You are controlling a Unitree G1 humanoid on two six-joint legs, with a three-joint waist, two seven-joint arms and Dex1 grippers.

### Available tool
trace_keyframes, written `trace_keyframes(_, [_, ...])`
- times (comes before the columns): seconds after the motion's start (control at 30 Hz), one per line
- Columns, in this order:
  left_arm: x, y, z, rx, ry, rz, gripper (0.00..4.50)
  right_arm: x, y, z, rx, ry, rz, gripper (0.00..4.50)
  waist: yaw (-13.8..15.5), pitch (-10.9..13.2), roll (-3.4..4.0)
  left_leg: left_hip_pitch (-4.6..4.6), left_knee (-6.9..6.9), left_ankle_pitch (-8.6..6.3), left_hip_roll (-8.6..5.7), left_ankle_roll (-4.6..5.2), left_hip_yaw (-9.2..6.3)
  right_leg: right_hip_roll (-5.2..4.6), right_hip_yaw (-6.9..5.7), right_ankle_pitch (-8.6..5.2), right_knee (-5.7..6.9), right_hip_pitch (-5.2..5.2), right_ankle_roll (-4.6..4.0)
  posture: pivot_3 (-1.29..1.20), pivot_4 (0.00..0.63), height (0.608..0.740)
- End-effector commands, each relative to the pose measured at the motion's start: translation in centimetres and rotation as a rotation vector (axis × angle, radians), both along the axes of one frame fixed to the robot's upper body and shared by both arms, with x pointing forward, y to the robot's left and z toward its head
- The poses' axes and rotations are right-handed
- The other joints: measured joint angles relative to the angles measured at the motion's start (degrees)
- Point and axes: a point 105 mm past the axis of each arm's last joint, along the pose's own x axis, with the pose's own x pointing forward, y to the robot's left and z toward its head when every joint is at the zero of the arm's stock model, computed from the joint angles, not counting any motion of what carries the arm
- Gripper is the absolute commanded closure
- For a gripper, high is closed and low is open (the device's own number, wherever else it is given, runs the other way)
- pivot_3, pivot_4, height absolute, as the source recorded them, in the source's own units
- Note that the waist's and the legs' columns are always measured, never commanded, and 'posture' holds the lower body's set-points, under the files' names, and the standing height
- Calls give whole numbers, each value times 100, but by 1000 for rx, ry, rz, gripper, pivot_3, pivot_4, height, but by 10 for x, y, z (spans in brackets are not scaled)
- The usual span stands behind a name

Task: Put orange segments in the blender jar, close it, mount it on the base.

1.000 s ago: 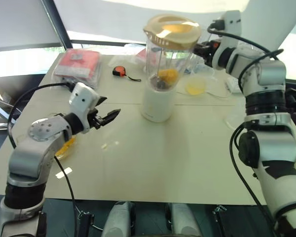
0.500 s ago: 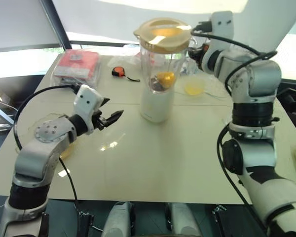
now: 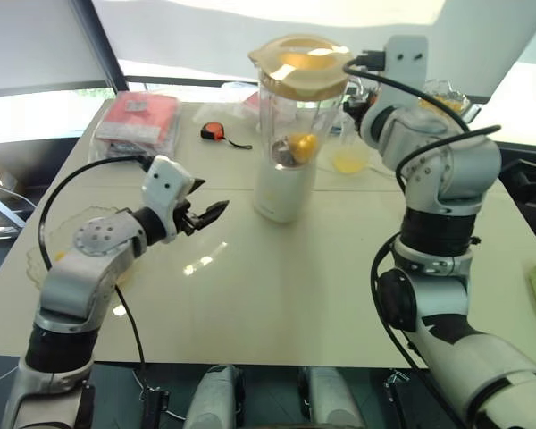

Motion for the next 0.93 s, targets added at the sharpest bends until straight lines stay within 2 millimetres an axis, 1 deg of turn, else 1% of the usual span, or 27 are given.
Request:
trace_keyframes(0.03, [0,-4,12,7,-64,-17,1195,4,8,-27,-19,107,46,3519,0,0,0,0,0,0,0,0,0,0,0,0,0,0,0,0,150,740])
trace_keyframes(0.2, [2,-6,11,7,-66,-17,1195,9,15,-29,-16,106,92,3519,-16,-1,-2,4,0,0,1,0,1,1,0,0,-1,3,0,0,150,740])
trace_keyframes(0.27, [2,-6,11,5,-68,-16,1138,9,18,-29,-13,101,111,2458,-35,-3,-4,6,0,0,1,0,0,2,0,0,0,5,0,0,150,740])
trace_keyframes(0.3, [2,-6,12,3,-69,-14,1138,9,19,-28,-14,101,116,2064,-54,-2,-4,10,0,0,2,0,0,3,0,0,0,9,0,0,150,740])
trace_keyframes(0.43, [-1,-7,11,-31,-42,-26,1138,5,12,-29,-57,91,94,81,-102,4,3,-13,0,1,7,-1,-5,1,0,1,1,-11,0,0,150,740])
trace_keyframes(0.5, [-2,-6,10,-38,-33,-29,1138,-1,9,-30,-101,58,104,81,-113,4,2,-21,-1,2,7,-1,-4,-2,0,1,0,-20,1,0,150,740])
trace_keyframes(0.57, [-2,-4,11,-74,-31,-22,1138,-9,4,-38,-142,54,107,81,-114,4,1,-22,-5,1,7,0,-6,-2,0,1,-5,-20,2,0,150,740])
trace_keyframes(0.7, [3,2,12,-105,-19,14,1138,-27,-15,-71,-288,55,101,81,-85,3,-1,-22,-9,0,6,1,-15,-1,-8,0,-15,-15,3,0,150,740])
trace_keyframes(0.77, [1,2,7,-102,-6,8,1138,-38,-19,-85,-321,36,122,81,-82,4,-2,-22,-8,0,2,1,-15,-2,-8,0,-16,-12,3,0,150,740])
trace_keyframes(0.83, [-2,1,1,-115,20,-2,1138,-47,-21,-96,-345,10,144,81,-93,4,-2,-22,-6,0,-3,1,-13,-2,-5,0,-16,-11,2,0,150,740])
trace_keyframes(0.87, [-6,-1,-5,-128,45,-22,1138,-55,-17,-99,-347,-33,194,81,-110,4,-2,-21,-5,0,-4,1,-12,-2,-4,0,-16,-11,2,0,150,740])
trace_keyframes(0.93, [-17,-4,-20,-144,111,-71,1138,-75,-15,-119,-355,-70,245,81,-115,3,-3,-18,-5,0,-3,1,-12,1,-4,-1,-15,-10,2,0,150,740])
